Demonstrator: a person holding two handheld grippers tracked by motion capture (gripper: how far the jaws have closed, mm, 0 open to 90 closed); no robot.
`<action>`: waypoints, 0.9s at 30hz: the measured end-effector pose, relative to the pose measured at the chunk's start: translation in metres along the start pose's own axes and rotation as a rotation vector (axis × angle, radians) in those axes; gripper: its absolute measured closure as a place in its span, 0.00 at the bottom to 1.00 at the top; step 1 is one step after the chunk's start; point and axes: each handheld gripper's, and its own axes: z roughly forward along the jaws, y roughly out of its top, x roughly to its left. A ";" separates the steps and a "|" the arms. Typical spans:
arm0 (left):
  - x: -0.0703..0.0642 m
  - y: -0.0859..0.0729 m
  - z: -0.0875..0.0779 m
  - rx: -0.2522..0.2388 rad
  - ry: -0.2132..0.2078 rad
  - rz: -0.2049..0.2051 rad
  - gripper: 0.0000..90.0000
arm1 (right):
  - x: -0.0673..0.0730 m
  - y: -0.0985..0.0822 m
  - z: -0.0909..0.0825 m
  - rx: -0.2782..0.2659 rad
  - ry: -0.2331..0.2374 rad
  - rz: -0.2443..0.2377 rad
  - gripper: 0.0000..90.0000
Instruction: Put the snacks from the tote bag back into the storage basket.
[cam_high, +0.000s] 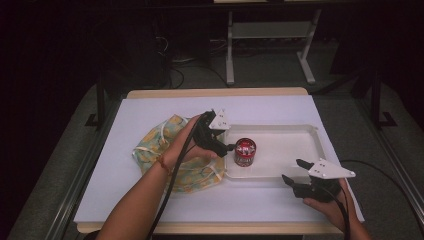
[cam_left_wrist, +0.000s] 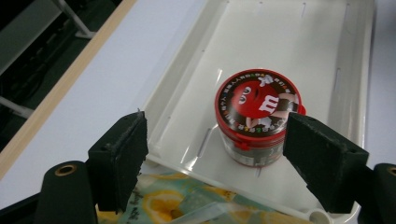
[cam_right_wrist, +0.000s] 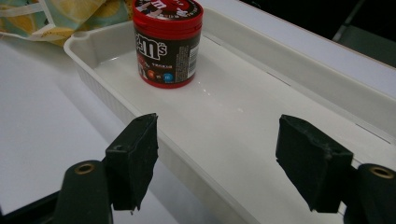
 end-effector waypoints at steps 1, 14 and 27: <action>0.001 -0.001 -0.001 0.001 0.001 -0.003 0.24 | 0.000 0.000 0.000 0.000 -0.001 0.000 0.32; 0.006 -0.011 -0.010 0.011 0.019 -0.008 0.24 | 0.001 0.000 0.001 0.003 0.001 -0.004 0.32; 0.009 -0.020 -0.020 0.016 0.039 -0.011 0.24 | 0.001 0.001 0.001 0.001 0.001 -0.005 0.32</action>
